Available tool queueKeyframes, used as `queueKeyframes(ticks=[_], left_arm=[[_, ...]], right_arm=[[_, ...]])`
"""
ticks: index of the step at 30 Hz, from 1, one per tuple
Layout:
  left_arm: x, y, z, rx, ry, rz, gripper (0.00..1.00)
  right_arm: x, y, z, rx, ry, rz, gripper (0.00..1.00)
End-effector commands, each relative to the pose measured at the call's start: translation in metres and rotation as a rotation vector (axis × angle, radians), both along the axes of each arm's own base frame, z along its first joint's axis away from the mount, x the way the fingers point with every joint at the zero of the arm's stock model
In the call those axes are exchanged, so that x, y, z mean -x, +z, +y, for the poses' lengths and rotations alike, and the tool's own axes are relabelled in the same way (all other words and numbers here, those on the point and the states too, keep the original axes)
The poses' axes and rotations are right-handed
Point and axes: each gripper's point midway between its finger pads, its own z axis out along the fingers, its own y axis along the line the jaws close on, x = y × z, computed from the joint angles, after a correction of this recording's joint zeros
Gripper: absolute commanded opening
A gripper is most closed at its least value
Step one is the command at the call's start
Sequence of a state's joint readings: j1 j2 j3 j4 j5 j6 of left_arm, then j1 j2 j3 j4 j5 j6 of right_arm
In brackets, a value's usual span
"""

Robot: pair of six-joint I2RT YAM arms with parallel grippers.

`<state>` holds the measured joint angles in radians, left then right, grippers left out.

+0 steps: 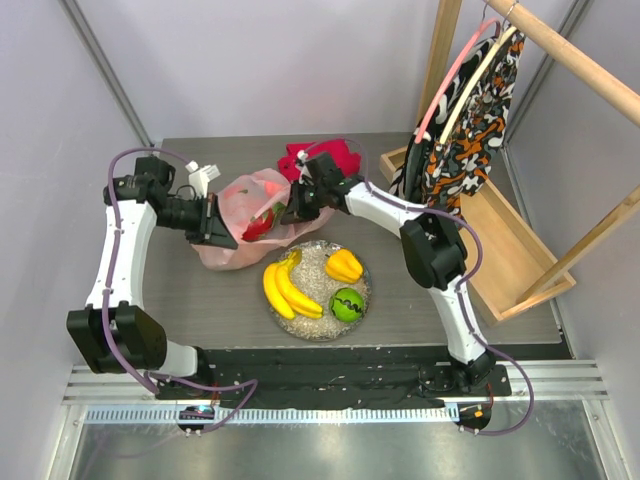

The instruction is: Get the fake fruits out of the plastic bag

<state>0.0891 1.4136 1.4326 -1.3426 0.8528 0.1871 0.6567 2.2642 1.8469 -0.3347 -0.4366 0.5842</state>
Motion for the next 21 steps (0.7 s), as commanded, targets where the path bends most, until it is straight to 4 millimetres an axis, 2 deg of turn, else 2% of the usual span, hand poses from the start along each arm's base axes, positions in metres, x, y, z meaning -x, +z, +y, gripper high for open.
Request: queueKeyframes(ticks=[1, 3, 4, 6, 7, 8, 10, 12, 13, 15, 16, 17, 21], left_arm=[[0.005, 0.016, -0.004, 0.023, -0.009, 0.022, 0.01], [0.012, 0.02, -0.006, 0.039, -0.035, 0.017, 0.0], [0.015, 0.025, -0.01, 0.07, -0.047, 0.014, 0.0], [0.026, 0.03, -0.014, 0.097, -0.071, 0.008, 0.0], [0.03, 0.03, -0.017, 0.111, -0.086, 0.012, 0.0], [0.034, 0.029, -0.018, 0.116, -0.091, 0.02, 0.0], [0.038, 0.029, -0.02, 0.099, -0.121, -0.005, 0.0], [0.043, 0.03, -0.024, 0.098, -0.154, 0.007, 0.0], [0.043, 0.03, -0.025, 0.099, -0.164, 0.004, 0.0], [0.049, 0.029, -0.028, 0.086, -0.205, 0.003, 0.0], [0.049, 0.029, -0.026, 0.075, -0.21, -0.002, 0.0], [0.058, 0.027, -0.035, 0.06, -0.277, -0.006, 0.0], [0.075, 0.018, -0.049, 0.004, -0.389, 0.002, 0.0]], right_arm=[[0.013, 0.068, -0.004, -0.08, 0.033, -0.101, 0.12], [0.014, 0.063, -0.005, -0.078, 0.0, -0.072, 0.2], [0.014, 0.056, -0.007, -0.072, -0.016, -0.059, 0.45], [0.012, 0.047, -0.006, -0.07, -0.07, -0.017, 0.64], [0.009, 0.047, -0.004, -0.075, -0.081, -0.014, 0.69], [0.006, 0.037, -0.001, -0.069, -0.089, 0.004, 0.76], [0.001, 0.043, 0.01, -0.09, -0.091, -0.003, 0.76], [-0.007, 0.036, 0.016, -0.09, -0.11, 0.006, 0.75], [-0.014, 0.044, 0.02, -0.108, -0.131, -0.001, 0.75], [-0.024, 0.039, 0.021, -0.1, -0.171, -0.004, 0.73], [-0.03, 0.045, 0.022, -0.116, -0.187, -0.009, 0.73], [-0.034, 0.043, 0.022, -0.126, -0.209, 0.016, 0.73], [-0.049, 0.039, 0.028, -0.15, -0.22, 0.031, 0.72]])
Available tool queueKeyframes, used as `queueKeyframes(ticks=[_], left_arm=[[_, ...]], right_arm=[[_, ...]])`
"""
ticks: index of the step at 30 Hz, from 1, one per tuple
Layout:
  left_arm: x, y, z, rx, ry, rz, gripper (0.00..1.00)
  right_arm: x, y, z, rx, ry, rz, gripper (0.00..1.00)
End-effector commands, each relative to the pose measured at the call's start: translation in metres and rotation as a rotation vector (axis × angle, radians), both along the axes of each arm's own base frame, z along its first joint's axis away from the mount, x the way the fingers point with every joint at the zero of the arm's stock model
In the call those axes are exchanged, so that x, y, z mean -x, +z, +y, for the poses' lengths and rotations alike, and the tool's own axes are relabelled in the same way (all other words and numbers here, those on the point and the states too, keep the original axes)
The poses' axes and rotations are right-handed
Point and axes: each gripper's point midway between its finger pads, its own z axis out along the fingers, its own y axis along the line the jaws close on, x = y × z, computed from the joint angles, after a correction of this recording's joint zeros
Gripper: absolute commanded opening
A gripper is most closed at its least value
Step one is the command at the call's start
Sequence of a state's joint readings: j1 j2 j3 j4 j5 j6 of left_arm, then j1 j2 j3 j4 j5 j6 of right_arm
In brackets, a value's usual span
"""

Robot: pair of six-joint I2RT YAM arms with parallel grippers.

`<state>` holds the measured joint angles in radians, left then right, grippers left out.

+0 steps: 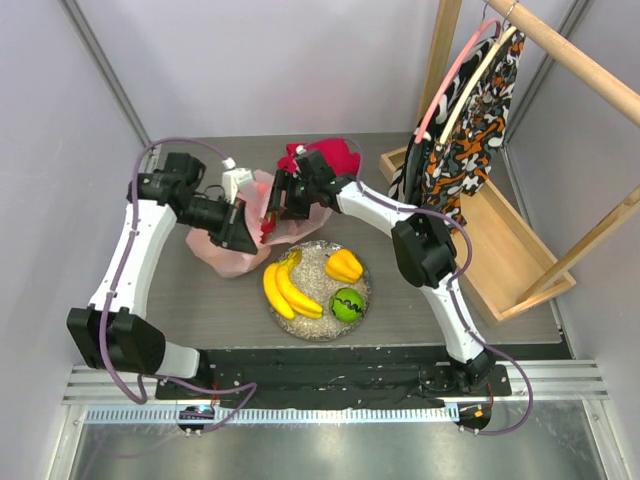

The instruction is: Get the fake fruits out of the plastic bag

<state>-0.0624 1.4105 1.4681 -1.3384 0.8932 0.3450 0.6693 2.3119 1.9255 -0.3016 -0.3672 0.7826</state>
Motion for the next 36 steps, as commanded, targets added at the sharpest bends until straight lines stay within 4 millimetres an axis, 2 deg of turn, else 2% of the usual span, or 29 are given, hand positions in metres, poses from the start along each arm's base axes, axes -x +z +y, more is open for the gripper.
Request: queueKeyframes(ticks=[1, 6, 7, 12, 13, 14, 16, 17, 19, 20, 22, 25, 28, 29, 30, 32, 33, 34, 35, 36], left_arm=[[0.064, 0.006, -0.015, -0.043, -0.143, 0.166, 0.0], [0.061, -0.009, -0.024, -0.073, -0.191, 0.246, 0.0], [0.061, -0.01, -0.025, -0.077, -0.195, 0.247, 0.0], [0.057, -0.018, -0.019, -0.133, -0.164, 0.25, 0.0], [0.054, -0.02, -0.016, -0.152, -0.156, 0.239, 0.0], [0.051, -0.02, -0.016, -0.153, -0.148, 0.224, 0.0], [0.043, -0.019, -0.013, -0.159, -0.114, 0.201, 0.0], [0.039, -0.019, -0.01, -0.165, -0.103, 0.189, 0.0], [0.024, -0.016, 0.0, -0.172, -0.043, 0.165, 0.0], [0.019, -0.015, 0.005, -0.174, -0.008, 0.164, 0.0], [0.004, -0.016, 0.021, -0.199, 0.074, 0.133, 0.0], [-0.006, -0.023, 0.04, -0.299, 0.158, 0.088, 0.0], [-0.009, -0.024, 0.044, -0.319, 0.181, 0.063, 0.0], [-0.008, -0.024, 0.045, -0.32, 0.182, 0.06, 0.0], [-0.008, -0.024, 0.044, -0.318, 0.179, 0.058, 0.0], [-0.005, -0.022, 0.042, -0.303, 0.167, 0.052, 0.0], [-0.002, -0.021, 0.041, -0.295, 0.152, 0.046, 0.0], [0.002, -0.018, 0.037, -0.267, 0.139, 0.049, 0.0], [0.007, -0.017, 0.035, -0.256, 0.136, 0.049, 0.0], [0.009, -0.016, 0.032, -0.239, 0.133, 0.046, 0.0]], right_arm=[[-0.035, 0.02, 0.012, -0.081, -0.069, -0.037, 0.72], [-0.048, 0.003, 0.022, -0.083, -0.1, -0.017, 0.73], [-0.047, -0.009, 0.024, -0.07, -0.1, -0.004, 0.73], [-0.035, -0.012, 0.041, -0.094, -0.031, -0.002, 0.7], [-0.033, -0.012, 0.042, -0.097, -0.021, -0.002, 0.64], [-0.03, -0.011, 0.043, -0.105, -0.001, 0.0, 0.44], [-0.029, -0.013, 0.043, -0.108, 0.023, -0.027, 0.28], [-0.028, -0.01, 0.042, -0.115, 0.038, -0.035, 0.17], [-0.032, -0.004, 0.036, -0.115, 0.043, -0.053, 0.04], [-0.033, -0.001, 0.031, -0.115, 0.044, -0.056, 0.01], [-0.034, 0.02, 0.016, -0.131, 0.052, -0.069, 0.01], [-0.029, 0.046, -0.011, -0.136, 0.074, -0.079, 0.02], [-0.015, 0.073, -0.03, -0.143, 0.097, -0.103, 0.02], [-0.01, 0.068, -0.035, -0.129, 0.104, -0.094, 0.01], [-0.003, 0.085, -0.039, -0.14, 0.107, -0.108, 0.01], [0.008, 0.087, -0.04, -0.149, 0.109, -0.089, 0.01], [0.013, 0.081, -0.042, -0.149, 0.104, -0.072, 0.01], [0.015, 0.086, -0.043, -0.149, 0.094, -0.086, 0.04], [0.018, 0.085, -0.042, -0.144, 0.093, -0.091, 0.1], [0.021, 0.081, -0.041, -0.138, 0.088, -0.089, 0.22]])
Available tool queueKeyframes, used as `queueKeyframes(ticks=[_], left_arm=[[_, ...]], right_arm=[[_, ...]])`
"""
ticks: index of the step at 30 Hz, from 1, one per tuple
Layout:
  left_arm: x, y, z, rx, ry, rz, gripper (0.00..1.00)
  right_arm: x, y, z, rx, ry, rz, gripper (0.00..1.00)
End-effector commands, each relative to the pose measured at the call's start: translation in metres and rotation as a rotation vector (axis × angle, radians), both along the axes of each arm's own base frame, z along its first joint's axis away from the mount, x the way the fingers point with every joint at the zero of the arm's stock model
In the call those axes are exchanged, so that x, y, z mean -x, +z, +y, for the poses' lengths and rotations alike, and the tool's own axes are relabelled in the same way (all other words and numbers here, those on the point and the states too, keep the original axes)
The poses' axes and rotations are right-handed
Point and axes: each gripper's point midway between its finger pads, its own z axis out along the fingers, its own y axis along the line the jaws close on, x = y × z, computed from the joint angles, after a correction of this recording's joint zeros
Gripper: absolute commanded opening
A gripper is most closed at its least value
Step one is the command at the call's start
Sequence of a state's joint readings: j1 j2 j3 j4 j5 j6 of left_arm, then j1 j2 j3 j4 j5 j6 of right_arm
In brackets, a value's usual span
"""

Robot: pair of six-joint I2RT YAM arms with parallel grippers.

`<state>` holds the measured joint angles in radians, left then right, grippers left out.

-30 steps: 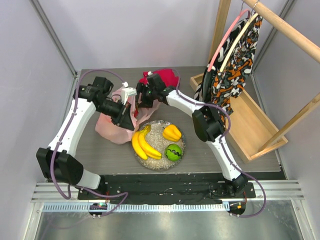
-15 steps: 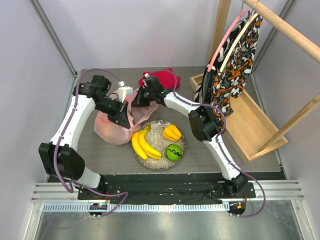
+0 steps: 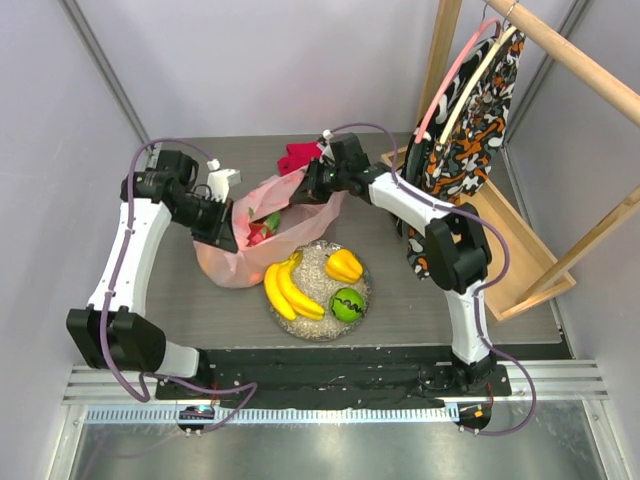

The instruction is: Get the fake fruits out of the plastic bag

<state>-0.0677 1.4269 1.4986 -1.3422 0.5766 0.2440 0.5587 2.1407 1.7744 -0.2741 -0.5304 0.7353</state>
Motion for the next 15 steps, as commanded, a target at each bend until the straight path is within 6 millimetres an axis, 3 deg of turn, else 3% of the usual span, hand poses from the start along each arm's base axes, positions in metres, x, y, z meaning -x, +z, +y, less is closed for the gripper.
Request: queueKeyframes(ticks=[1, 5, 9, 15], left_arm=[[0.028, 0.008, -0.008, 0.059, -0.024, 0.013, 0.0], [0.026, 0.019, -0.014, 0.09, -0.001, -0.09, 0.0], [0.014, 0.031, -0.021, 0.119, 0.035, -0.147, 0.0], [0.009, 0.042, -0.026, 0.15, 0.046, -0.158, 0.0]], right_arm=[[0.023, 0.032, 0.012, -0.049, 0.043, -0.077, 0.41], [0.039, 0.041, 0.03, -0.056, 0.116, -0.114, 0.62], [0.062, 0.035, 0.044, -0.014, 0.169, -0.125, 0.63], [0.064, -0.004, 0.04, 0.084, 0.098, -0.015, 0.76]])
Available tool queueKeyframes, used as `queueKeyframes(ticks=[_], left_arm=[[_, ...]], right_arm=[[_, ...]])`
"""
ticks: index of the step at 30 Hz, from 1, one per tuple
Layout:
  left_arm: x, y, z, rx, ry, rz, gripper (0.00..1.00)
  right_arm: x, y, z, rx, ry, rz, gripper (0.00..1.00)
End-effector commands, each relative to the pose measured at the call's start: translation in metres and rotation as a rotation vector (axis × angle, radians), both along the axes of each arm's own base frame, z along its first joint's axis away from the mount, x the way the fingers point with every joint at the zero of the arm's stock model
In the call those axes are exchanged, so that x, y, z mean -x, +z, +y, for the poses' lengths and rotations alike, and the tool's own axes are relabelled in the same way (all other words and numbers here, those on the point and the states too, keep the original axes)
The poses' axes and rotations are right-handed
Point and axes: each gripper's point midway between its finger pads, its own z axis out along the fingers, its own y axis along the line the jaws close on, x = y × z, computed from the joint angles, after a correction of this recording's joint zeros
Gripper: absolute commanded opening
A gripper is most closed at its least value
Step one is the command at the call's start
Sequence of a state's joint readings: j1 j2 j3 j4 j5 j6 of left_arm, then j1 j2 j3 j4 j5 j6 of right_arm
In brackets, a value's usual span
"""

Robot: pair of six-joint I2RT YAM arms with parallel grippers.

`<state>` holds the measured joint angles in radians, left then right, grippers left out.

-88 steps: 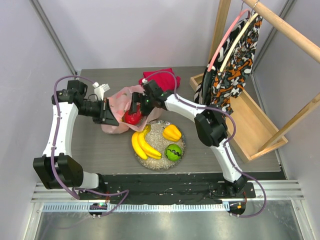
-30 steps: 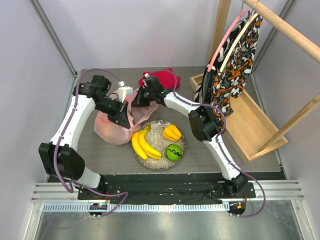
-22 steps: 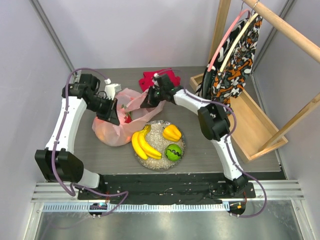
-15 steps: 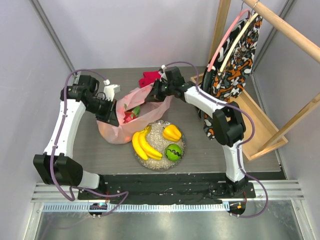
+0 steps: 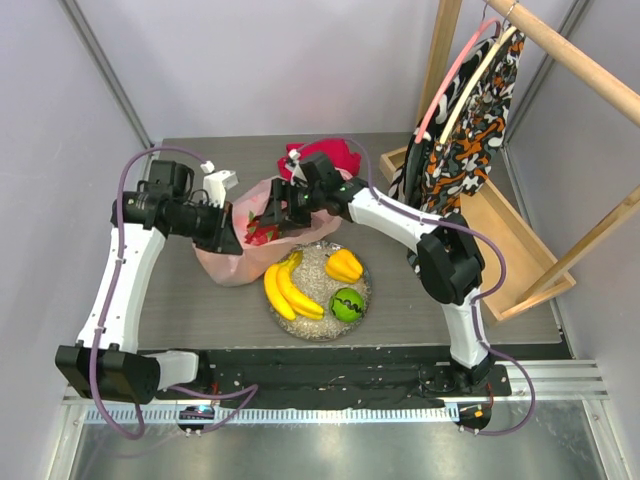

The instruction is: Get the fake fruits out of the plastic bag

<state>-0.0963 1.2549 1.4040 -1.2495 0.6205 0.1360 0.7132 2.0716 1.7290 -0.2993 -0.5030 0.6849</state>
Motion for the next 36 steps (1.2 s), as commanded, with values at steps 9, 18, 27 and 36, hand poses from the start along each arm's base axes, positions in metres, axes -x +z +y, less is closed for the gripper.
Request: queueKeyframes(ticks=[9, 18, 27, 36], left_arm=[[0.015, 0.016, -0.019, 0.13, -0.021, 0.013, 0.0], [0.031, -0.001, -0.021, 0.148, -0.048, 0.106, 0.0], [0.016, -0.002, -0.019, 0.124, -0.036, 0.094, 0.0], [-0.026, 0.016, -0.005, 0.069, 0.032, -0.044, 0.0]], right_arm=[[-0.045, -0.056, -0.017, 0.196, -0.282, 0.085, 0.83], [-0.091, -0.074, 0.004, 0.143, -0.367, 0.102, 0.79], [-0.101, -0.088, 0.039, 0.025, -0.219, 0.034, 0.37], [-0.057, -0.024, 0.01, -0.079, -0.038, 0.063, 0.15]])
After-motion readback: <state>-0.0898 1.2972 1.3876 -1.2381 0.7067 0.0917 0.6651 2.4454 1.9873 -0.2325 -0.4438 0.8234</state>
